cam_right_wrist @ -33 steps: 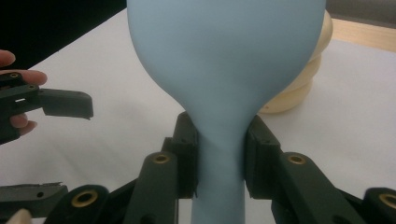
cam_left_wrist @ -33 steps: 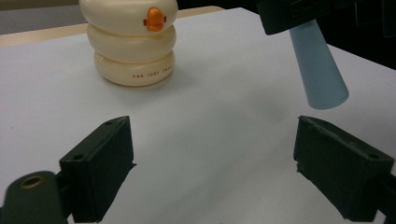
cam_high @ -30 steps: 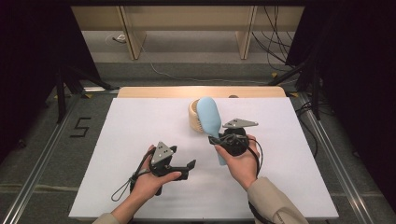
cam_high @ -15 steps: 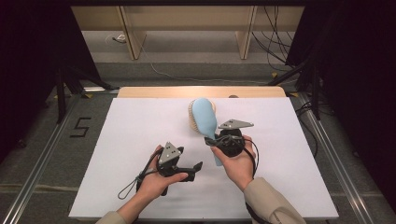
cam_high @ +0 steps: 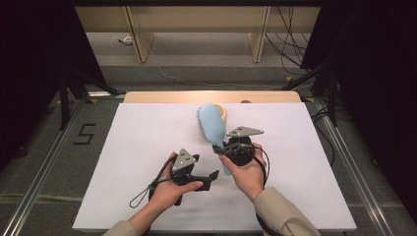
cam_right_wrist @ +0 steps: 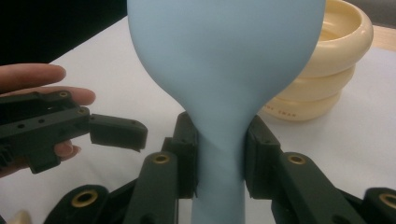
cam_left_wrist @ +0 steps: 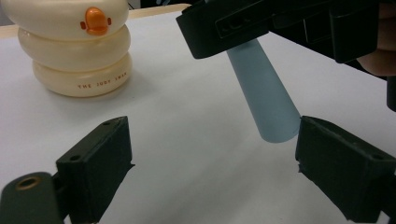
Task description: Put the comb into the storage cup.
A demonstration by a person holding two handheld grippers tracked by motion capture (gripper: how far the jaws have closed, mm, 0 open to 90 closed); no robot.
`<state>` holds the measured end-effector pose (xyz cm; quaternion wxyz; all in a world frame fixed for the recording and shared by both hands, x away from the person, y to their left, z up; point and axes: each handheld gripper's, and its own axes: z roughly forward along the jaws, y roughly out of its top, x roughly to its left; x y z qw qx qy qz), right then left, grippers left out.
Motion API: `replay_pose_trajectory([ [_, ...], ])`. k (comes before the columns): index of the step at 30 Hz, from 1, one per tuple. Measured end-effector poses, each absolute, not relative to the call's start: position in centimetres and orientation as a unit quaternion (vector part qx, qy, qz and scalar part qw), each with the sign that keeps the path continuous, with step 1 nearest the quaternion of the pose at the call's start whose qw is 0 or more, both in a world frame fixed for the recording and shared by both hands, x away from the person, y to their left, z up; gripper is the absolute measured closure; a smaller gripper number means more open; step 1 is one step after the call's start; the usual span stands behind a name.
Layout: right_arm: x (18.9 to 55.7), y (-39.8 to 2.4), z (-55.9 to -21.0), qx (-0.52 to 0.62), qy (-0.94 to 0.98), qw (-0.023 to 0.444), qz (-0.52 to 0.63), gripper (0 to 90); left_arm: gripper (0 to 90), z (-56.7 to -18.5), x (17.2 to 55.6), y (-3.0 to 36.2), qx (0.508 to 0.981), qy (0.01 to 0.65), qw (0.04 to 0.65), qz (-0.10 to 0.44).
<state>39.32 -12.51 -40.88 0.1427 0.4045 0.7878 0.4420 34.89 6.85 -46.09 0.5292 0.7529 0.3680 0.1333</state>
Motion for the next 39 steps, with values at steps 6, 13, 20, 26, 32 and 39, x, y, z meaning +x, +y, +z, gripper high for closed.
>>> replay_pose_trajectory([
  [6,39.3,-12.3,-40.9,0.402,0.789,0.143,0.443,70.3,11.0,-46.2,35.0,6.5,0.752,0.366,0.533,0.127],
  [13,39.3,-12.1,-40.9,0.402,0.789,0.141,0.443,70.3,11.5,-46.2,35.1,6.2,0.752,0.367,0.533,0.122],
  [20,39.2,-11.9,-41.0,0.399,0.79,0.141,0.443,70.3,13.7,-46.2,35.1,5.9,0.753,0.367,0.534,0.118],
  [26,39.2,-11.6,-41.0,0.397,0.79,0.139,0.445,70.3,14.4,-46.2,35.1,5.6,0.752,0.367,0.536,0.117],
  [32,39.2,-11.5,-40.9,0.397,0.789,0.14,0.447,70.3,15.0,-46.1,35.1,5.5,0.753,0.365,0.534,0.117],
  [39,39.2,-11.6,-40.9,0.398,0.789,0.139,0.447,70.3,15.5,-46.2,35.0,5.2,0.753,0.368,0.534,0.115],
])
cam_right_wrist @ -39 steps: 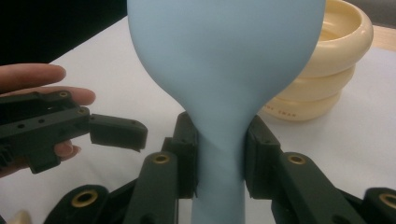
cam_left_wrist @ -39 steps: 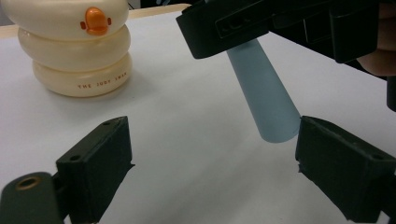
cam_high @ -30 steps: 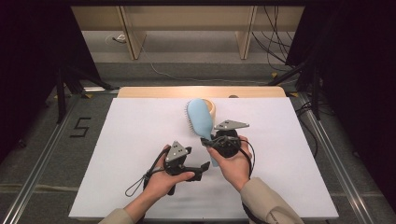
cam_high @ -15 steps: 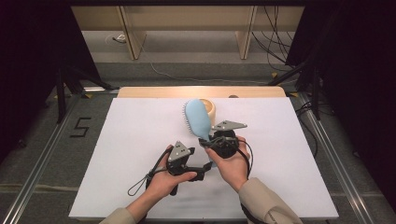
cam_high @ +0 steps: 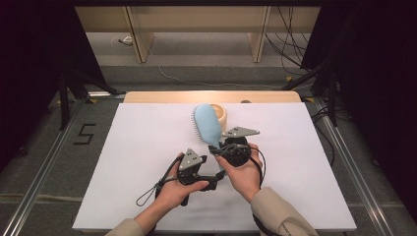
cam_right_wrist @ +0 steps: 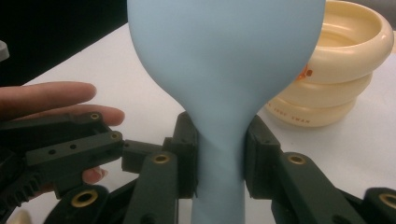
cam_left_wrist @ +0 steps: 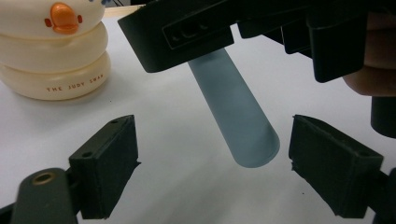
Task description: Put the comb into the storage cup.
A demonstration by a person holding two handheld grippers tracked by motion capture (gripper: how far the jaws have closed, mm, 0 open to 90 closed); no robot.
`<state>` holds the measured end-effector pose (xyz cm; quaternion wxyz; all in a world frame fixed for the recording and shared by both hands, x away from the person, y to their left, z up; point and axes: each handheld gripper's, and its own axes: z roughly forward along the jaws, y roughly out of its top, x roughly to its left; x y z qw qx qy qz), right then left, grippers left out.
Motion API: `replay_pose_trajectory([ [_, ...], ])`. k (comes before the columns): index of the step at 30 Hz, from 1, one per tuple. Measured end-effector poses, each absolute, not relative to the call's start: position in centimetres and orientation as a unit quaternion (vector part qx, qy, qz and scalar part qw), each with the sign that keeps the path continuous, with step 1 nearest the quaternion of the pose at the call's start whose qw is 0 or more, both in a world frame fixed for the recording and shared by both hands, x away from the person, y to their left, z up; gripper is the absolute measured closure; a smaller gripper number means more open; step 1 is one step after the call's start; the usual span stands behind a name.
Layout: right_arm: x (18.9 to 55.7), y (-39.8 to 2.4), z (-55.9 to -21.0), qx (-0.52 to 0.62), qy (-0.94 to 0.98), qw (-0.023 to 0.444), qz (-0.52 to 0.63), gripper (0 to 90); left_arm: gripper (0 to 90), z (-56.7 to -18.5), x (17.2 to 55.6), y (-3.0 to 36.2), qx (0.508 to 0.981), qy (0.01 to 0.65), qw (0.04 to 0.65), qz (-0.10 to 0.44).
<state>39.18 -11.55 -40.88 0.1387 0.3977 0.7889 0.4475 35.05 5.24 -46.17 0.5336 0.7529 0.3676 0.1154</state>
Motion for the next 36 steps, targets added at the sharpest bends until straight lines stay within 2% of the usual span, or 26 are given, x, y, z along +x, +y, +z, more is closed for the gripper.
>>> replay_pose_trajectory([
  [36,38.98,-11.43,-40.88,0.395,0.785,0.143,0.455,70.3,19.9,-46.46,35.67,4.95,0.749,0.364,0.544,0.106],
])
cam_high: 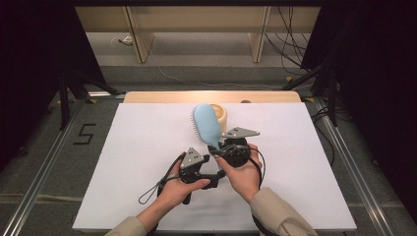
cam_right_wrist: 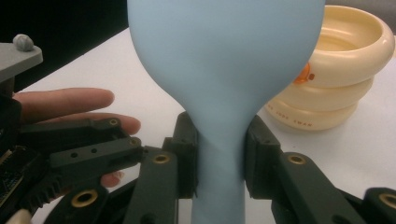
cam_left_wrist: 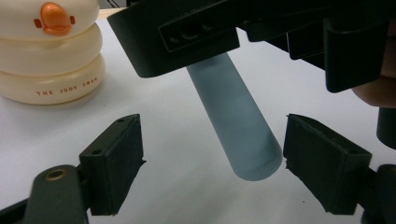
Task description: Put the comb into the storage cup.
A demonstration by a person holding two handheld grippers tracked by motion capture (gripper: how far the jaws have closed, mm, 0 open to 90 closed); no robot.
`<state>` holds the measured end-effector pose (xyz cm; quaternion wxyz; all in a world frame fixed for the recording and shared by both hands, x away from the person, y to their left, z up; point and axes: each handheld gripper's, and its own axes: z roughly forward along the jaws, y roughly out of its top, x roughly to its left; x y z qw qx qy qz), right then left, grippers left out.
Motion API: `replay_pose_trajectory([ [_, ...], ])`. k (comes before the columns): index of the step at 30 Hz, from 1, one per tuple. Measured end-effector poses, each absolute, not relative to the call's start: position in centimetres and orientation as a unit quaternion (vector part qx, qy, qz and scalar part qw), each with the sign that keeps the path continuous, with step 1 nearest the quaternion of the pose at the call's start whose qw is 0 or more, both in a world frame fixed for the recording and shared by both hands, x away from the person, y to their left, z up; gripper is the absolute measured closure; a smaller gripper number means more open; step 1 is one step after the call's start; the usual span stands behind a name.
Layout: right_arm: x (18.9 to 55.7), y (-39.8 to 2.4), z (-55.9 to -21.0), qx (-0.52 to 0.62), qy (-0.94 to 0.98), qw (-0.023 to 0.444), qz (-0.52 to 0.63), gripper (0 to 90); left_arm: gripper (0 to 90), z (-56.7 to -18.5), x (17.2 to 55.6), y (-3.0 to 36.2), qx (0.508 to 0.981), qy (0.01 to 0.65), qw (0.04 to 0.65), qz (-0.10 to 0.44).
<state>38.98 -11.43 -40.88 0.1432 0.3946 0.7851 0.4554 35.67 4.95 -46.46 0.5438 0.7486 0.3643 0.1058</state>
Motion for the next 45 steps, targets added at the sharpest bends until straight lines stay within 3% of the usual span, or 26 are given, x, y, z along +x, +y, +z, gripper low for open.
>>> replay_pose_trajectory([
  [45,38.82,-10.85,-41.09,0.392,0.782,0.145,0.462,70.3,33.5,-46.76,36.31,4.9,0.726,0.367,0.575,0.086],
])
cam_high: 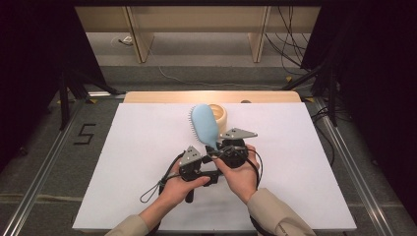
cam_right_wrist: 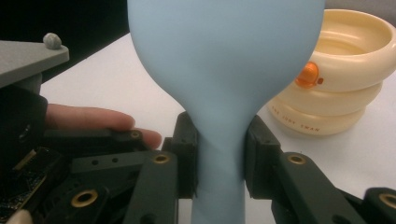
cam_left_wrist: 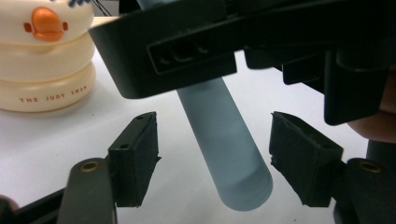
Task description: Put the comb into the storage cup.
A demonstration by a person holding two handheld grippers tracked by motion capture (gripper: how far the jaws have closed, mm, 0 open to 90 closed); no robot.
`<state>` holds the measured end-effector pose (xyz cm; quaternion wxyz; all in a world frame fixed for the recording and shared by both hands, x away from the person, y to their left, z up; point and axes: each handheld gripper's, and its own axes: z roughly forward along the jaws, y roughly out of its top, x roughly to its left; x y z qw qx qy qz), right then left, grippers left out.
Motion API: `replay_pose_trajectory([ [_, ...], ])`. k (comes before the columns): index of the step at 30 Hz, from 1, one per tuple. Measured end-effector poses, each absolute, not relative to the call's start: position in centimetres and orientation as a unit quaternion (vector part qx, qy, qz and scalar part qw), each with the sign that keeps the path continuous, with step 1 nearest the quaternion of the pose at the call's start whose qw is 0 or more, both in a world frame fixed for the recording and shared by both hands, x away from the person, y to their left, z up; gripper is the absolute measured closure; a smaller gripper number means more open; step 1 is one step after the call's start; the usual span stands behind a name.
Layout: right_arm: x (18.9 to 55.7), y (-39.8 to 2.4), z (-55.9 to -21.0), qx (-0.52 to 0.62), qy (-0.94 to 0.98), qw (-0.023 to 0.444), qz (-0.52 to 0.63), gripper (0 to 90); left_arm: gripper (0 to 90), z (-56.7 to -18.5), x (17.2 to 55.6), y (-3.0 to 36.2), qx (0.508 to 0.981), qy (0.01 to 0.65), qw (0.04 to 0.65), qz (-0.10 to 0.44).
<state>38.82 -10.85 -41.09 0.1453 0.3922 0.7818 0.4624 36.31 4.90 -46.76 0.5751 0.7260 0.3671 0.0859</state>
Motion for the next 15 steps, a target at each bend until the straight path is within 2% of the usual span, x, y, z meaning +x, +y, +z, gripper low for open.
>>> replay_pose_trajectory([
  [15,38.76,-10.7,-41.2,0.392,0.782,0.145,0.462,70.2,37.6,-46.79,36.32,4.9,0.722,0.367,0.581,0.081],
])
